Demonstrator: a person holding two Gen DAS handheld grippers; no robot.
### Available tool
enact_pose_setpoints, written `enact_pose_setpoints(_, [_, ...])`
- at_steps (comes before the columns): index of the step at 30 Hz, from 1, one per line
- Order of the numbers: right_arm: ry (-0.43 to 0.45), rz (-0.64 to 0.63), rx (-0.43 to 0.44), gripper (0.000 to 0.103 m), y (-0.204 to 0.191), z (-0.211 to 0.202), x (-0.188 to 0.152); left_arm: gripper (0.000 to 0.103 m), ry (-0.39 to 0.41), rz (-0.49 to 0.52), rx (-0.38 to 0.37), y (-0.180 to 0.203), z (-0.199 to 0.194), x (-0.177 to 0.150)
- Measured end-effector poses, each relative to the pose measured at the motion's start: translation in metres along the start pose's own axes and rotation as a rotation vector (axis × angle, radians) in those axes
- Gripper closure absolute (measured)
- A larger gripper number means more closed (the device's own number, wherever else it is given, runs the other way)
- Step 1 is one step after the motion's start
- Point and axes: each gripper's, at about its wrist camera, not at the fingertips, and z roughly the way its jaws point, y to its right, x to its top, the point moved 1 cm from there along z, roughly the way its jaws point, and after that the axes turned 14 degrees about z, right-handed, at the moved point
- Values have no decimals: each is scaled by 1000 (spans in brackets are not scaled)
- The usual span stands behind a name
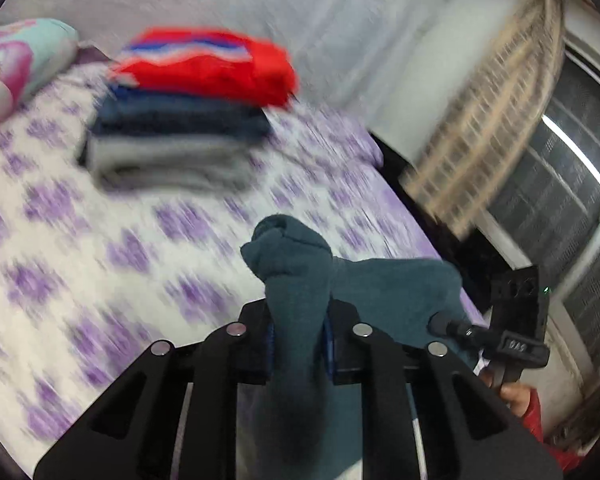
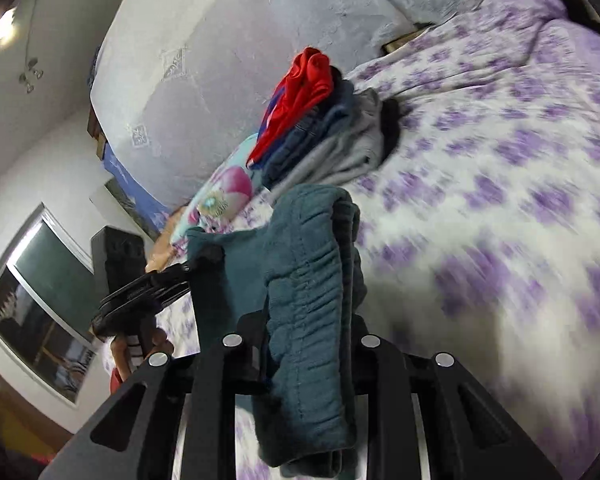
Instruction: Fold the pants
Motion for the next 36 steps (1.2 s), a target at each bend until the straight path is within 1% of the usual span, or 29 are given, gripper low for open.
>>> enact_pose_setpoints(2, [-6,15,2,80,-5,38,30,87,18,-26,70,-27,-3,16])
enact_pose_setpoints(4, [3,5,-14,80,-10,71,50,87,22,-69,120,-56,1,26])
enact_pose_setpoints(7, [1,8,-26,80,-12,117,73,87,2,-127,156,-94,16,33])
enact_pose_setpoints(9, [5,-11,-51,80,-12,137,79,87,-16,-121,188,-109,28,36])
enact_pose_setpoints(12, [17,-70,-116,80,-5,165,86,87,-21,-114,200,-134,50,36])
enact_pose_setpoints(14, [-2,-84,-148,80,9,176,86,87,-17,-144,173,-151,57,33])
enact_pose_setpoints(15, [-28,-68,-153,80,16,179,85,87,-26,-165,154,-158,60,31])
enact_pose_setpoints(16, [-58,-38,-141,80,23,178,85,87,-38,-193,122,-165,61,28])
enact_pose_setpoints(17, [-63,-12,-116,80,26,173,85,87,-33,-214,93,-168,58,27])
enact_pose_setpoints(18, [-67,23,-75,80,27,166,86,87,-18,-241,43,-171,52,25])
enact_pose_setpoints(19, [-77,72,-17,80,28,158,89,87,-11,-250,15,-171,49,27])
enact_pose_setpoints(20, [-82,102,22,80,27,151,89,86,-6,-253,-4,-171,46,28])
enact_pose_setpoints(22, [-89,123,54,80,21,139,84,84,-11,-241,-9,-170,47,31])
enact_pose_setpoints(25, [-126,173,123,80,15,124,71,80,-53,-210,24,-166,57,30])
enact_pose_setpoints(27, [-153,209,147,80,19,119,63,74,-65,-207,21,-165,61,29])
enact_pose_setpoints(28, [-154,216,103,79,26,117,59,73,-68,-213,11,-166,63,29])
enact_pose_setpoints(30, [-95,207,-71,75,44,114,56,69,-75,-223,9,-167,64,27])
enact_pose_setpoints(31, [-59,172,-185,75,50,110,54,69,-81,-227,15,-169,65,26])
enact_pose_setpoints(32, [-72,151,-211,67,50,108,52,69,-87,-232,21,-170,66,25])
enact_pose_setpoints(33, [-99,140,-206,48,49,108,50,69,-92,-238,23,-172,67,24])
enact_pose_setpoints(34, [-126,125,-173,38,44,108,46,69,-96,-248,16,-174,68,23])
enact_pose_setpoints(35, [-138,104,-146,29,37,109,42,68,-98,-257,6,-175,69,22])
enact_pose_setpoints(36, [-151,95,-139,27,35,113,39,68,-99,-261,1,-176,69,22])
